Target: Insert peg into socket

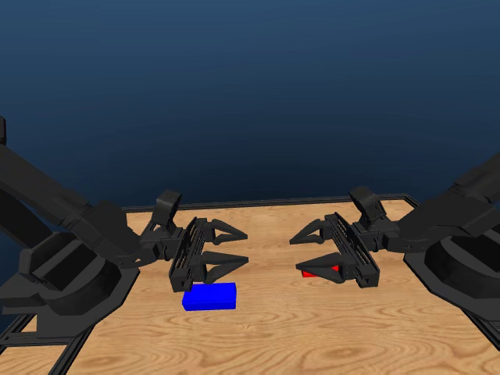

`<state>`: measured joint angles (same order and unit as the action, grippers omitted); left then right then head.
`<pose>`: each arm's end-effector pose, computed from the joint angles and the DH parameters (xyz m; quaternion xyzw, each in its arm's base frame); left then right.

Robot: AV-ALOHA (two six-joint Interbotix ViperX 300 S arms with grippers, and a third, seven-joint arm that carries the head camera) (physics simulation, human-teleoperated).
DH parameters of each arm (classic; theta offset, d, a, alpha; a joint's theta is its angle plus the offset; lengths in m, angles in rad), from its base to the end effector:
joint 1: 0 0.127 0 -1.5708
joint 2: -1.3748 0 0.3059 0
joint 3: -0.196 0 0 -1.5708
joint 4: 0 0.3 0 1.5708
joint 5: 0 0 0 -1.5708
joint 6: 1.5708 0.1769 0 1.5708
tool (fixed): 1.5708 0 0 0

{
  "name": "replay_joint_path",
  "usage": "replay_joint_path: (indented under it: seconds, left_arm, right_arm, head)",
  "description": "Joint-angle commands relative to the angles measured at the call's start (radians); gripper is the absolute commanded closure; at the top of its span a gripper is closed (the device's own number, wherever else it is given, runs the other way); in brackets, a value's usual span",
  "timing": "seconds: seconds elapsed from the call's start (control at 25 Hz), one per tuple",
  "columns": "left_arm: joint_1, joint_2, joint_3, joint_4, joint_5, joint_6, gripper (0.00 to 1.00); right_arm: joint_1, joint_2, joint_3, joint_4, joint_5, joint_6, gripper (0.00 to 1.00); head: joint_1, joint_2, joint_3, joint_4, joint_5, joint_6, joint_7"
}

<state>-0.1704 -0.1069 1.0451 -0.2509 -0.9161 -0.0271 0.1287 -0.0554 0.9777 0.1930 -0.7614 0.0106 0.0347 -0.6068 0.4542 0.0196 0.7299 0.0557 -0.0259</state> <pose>0.3783 -0.0298 0.1832 -0.0874 0.0171 0.0155 0.9959 0.3966 0.0277 0.1611 0.0642 0.0839 -0.0084 0.9944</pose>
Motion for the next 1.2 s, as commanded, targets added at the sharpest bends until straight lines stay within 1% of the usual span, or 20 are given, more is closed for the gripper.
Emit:
replay_joint_path:
  seconds: [0.04, 0.08, 0.2, 0.36, 0.4, 0.48, 0.52, 0.56, 0.68, 0.72, 0.76, 0.8, 0.84, 0.92, 0.96, 1.04, 1.08, 1.12, 1.16, 1.2]
  left_arm:
    - [-0.027, 0.007, 0.001, -0.102, 0.181, 0.008, 0.0]
    - [-0.037, 0.008, -0.011, -0.11, 0.18, -0.001, 0.0]
    - [-0.027, 0.015, -0.004, -0.142, 0.349, 0.001, 0.0]
    - [-0.023, 0.014, 0.007, -0.143, 0.464, -0.017, 0.0]
    - [-0.014, 0.012, -0.007, -0.136, 0.506, -0.027, 0.0]
    - [-0.007, 0.019, 0.018, -0.119, 0.557, -0.042, 0.0]
    - [-0.004, 0.036, 0.003, -0.113, 0.568, -0.065, 0.0]
    - [-0.001, 0.048, 0.012, -0.104, 0.591, -0.075, 0.0]
    - [0.017, 0.059, -0.003, -0.07, 0.635, -0.116, 0.0]
    - [0.024, 0.052, -0.011, -0.059, 0.644, -0.13, 0.0]
    - [0.031, 0.085, 0.008, -0.045, 0.672, -0.131, 0.0]
    - [0.042, 0.085, -0.003, -0.032, 0.688, -0.133, 0.0]
    - [0.054, 0.113, -0.012, -0.021, 0.72, -0.134, 0.0]
    - [0.057, 0.099, 0.009, -0.001, 0.721, -0.167, 0.0]
    - [0.061, 0.14, -0.017, 0.006, 0.74, -0.168, 0.0]
    - [0.057, 0.14, -0.018, 0.016, 0.725, -0.186, 0.0]
    - [0.052, 0.151, -0.011, 0.026, 0.719, -0.2, 0.03]
    - [0.047, 0.155, -0.021, 0.032, 0.741, -0.214, 0.45]
    - [0.04, 0.157, -0.026, 0.027, 0.737, -0.226, 1.0]
    - [0.036, 0.164, -0.019, 0.032, 0.731, -0.234, 1.0]
  right_arm:
    - [0.017, -0.006, -0.024, 0.005, -0.002, 0.009, 0.0]
    - [0.017, 0.005, -0.023, 0.009, -0.002, 0.011, 0.0]
    - [0.023, 0.014, -0.031, 0.009, -0.005, 0.015, 0.0]
    - [0.023, 0.027, -0.036, 0.004, -0.004, 0.019, 0.0]
    - [0.022, 0.029, -0.038, 0.002, -0.009, 0.02, 0.0]
    - [0.021, 0.035, -0.04, -0.004, -0.016, 0.025, 0.0]
    - [0.019, 0.039, -0.042, -0.007, -0.022, 0.029, 0.0]
    - [0.019, 0.044, -0.039, -0.008, -0.022, 0.032, 0.0]
    - [0.019, 0.049, -0.023, -0.011, -0.042, 0.043, 0.0]
    - [0.019, 0.051, -0.021, -0.012, -0.04, 0.043, 0.0]
    - [0.021, 0.048, -0.013, -0.012, -0.047, 0.044, 0.0]
    - [0.027, 0.043, -0.01, -0.012, -0.054, 0.045, 0.0]
    - [0.028, 0.046, 0.004, -0.008, -0.055, 0.048, 0.0]
    - [0.03, 0.047, 0.021, -0.003, -0.056, 0.06, 0.0]
    - [0.029, 0.055, 0.037, 0.001, -0.064, 0.074, 0.0]
    - [0.017, 0.066, 0.062, 0.017, -0.038, 0.086, 0.0]
    - [0.009, 0.08, 0.076, 0.023, -0.01, 0.089, 0.0]
    - [0.0, 0.09, 0.081, 0.028, 0.013, 0.093, 0.0]
    - [-0.006, 0.098, 0.096, 0.029, 0.021, 0.105, 0.0]
    - [-0.014, 0.107, 0.111, 0.032, 0.037, 0.109, 0.0]
  head:
    - [-0.008, -0.002, -0.002, 0.0, 0.01, 0.004, 0.01]
    - [-0.009, -0.002, 0.0, 0.0, 0.009, 0.005, 0.012]
    - [-0.015, 0.006, 0.011, 0.001, 0.011, 0.02, 0.025]
    - [-0.024, 0.027, 0.018, 0.002, 0.01, 0.03, 0.037]
    - [-0.029, 0.036, 0.016, 0.002, 0.015, 0.035, 0.04]
    - [-0.038, 0.052, 0.012, 0.001, 0.013, 0.043, 0.045]
    - [-0.045, 0.063, 0.009, 0.001, 0.011, 0.049, 0.047]
    - [-0.052, 0.076, 0.005, 0.0, 0.012, 0.056, 0.049]
    - [-0.068, 0.112, -0.005, -0.001, 0.01, 0.068, 0.051]
    - [-0.072, 0.12, -0.008, -0.001, 0.012, 0.069, 0.051]
    - [-0.078, 0.136, -0.014, -0.002, 0.011, 0.073, 0.052]
    - [-0.082, 0.149, -0.019, -0.002, 0.01, 0.074, 0.052]
    - [-0.086, 0.161, -0.023, -0.003, 0.012, 0.076, 0.05]
    - [-0.09, 0.174, -0.03, -0.003, 0.015, 0.077, 0.048]
    - [-0.091, 0.181, -0.033, -0.003, 0.015, 0.078, 0.047]
    - [-0.091, 0.189, -0.038, -0.003, 0.015, 0.077, 0.044]
    - [-0.09, 0.191, -0.039, -0.003, 0.015, 0.076, 0.044]
    - [-0.089, 0.192, -0.04, -0.003, 0.015, 0.075, 0.044]
    - [-0.088, 0.193, -0.04, -0.003, 0.017, 0.073, 0.043]
    - [-0.088, 0.193, -0.04, -0.004, 0.017, 0.069, 0.043]
